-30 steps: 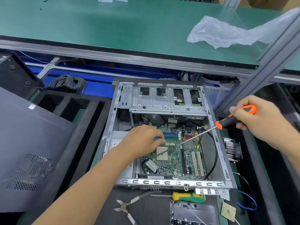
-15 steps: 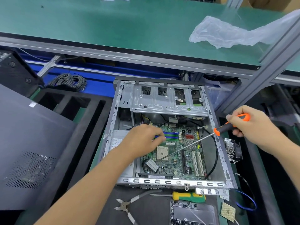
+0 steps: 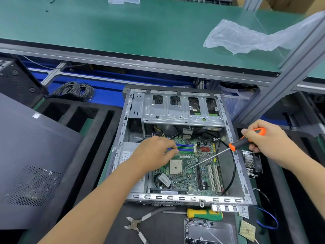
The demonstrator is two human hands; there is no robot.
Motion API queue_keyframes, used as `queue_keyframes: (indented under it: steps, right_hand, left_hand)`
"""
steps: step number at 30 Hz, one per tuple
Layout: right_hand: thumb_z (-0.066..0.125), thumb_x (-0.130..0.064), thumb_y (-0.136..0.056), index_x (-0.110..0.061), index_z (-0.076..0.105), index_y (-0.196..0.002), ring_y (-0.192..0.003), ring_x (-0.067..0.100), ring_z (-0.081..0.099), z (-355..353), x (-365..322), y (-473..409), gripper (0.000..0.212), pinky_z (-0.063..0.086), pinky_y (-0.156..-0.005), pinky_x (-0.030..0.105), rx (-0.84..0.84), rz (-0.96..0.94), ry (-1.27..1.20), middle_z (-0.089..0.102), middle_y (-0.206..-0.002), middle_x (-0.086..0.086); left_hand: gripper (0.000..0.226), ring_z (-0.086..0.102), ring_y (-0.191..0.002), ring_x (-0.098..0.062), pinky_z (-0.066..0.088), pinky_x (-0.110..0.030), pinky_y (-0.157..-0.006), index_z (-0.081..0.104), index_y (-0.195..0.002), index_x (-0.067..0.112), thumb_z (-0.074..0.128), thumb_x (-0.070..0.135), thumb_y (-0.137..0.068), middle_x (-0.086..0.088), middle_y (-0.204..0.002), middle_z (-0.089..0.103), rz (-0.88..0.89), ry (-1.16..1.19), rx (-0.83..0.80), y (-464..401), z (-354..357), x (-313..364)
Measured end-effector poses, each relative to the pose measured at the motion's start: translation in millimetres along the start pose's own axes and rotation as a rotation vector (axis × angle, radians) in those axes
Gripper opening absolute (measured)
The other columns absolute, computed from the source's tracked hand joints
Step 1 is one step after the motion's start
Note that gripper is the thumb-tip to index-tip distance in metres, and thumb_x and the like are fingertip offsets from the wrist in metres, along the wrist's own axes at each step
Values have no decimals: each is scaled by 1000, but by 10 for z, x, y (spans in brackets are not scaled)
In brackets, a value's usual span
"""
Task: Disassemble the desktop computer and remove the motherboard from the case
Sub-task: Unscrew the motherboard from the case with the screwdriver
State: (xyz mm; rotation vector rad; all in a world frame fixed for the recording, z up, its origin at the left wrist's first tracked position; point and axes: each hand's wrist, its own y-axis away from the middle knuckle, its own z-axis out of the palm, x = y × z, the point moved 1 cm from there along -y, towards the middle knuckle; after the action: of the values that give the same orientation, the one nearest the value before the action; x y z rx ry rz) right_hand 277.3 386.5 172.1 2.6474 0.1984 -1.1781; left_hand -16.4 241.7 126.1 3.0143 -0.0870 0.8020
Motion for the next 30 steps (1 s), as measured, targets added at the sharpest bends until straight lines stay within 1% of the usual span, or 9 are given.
queue_keyframes:
  steps: [4,8,11,13,16,19,24,27,30]
  right_hand:
    - [69,-36,-84,-26,62,-76,-53,22,63,-50,42,-23,15,54,-63,45,2,-2,-22,67,-60,10]
    - [70,-35,-84,-24,63,-75,-54,22,62,-120,71,-52,16,51,-58,35,18,-16,-56,67,-62,10]
    - [70,-29,-87,-19,62,-74,-51,18,59,-191,77,-72,18,47,-49,29,41,-15,-110,65,-61,3]
    - [69,-27,-88,-16,60,-73,-48,14,57,-253,78,-83,21,45,-44,24,62,-15,-139,62,-57,-1]
    - [68,-27,-90,-16,59,-73,-45,10,56,-354,88,-86,23,48,-47,26,93,-26,-168,59,-54,-6]
    - [68,-28,-90,-19,61,-70,-43,9,54,-464,132,-75,23,47,-45,24,109,-24,-233,57,-55,-5]
    - [72,-42,-75,-22,64,-69,-43,11,51,-636,212,-47,23,42,-41,20,117,32,-379,56,-56,-3]
    - [73,-45,-70,-22,62,-66,-42,11,50,-724,231,-31,25,40,-40,19,144,56,-448,55,-55,-5]
    - [71,-38,-74,-22,61,-63,-41,10,48,-792,221,-5,22,37,-37,18,172,53,-530,55,-56,-5]
  left_hand:
    - [27,62,-85,-10,53,-37,-79,71,-102,27,51,44,-97,10,-92,70,7,5,1,-10,13,-16]
    - [28,61,-84,-11,53,-35,-78,71,-101,27,49,44,-98,11,-90,68,20,15,17,-16,25,-34]
    - [33,58,-75,-12,50,-33,-73,70,-97,23,47,46,-98,9,-79,64,3,49,42,-31,32,-38]
    - [37,54,-67,-10,48,-32,-67,68,-87,18,47,47,-98,5,-70,59,-33,113,68,-47,21,-40]
    - [42,44,-55,-9,41,-26,-58,56,-73,16,45,47,-98,1,-62,52,-95,253,137,-75,-16,-37]
    - [44,39,-50,-6,37,-21,-52,59,-81,15,41,52,-97,2,-63,53,-233,425,198,-137,-61,-43]
    - [49,54,-61,-8,40,-27,-57,57,-81,29,26,63,-97,5,-76,63,-381,517,189,-220,-55,5]
    - [64,59,-75,-18,47,-35,-67,58,-83,19,20,68,-94,-1,-84,64,-409,489,172,-258,-19,52]
    - [88,61,-82,-23,48,-39,-79,64,-85,7,8,75,-86,-7,-85,66,-427,428,107,-311,14,118]
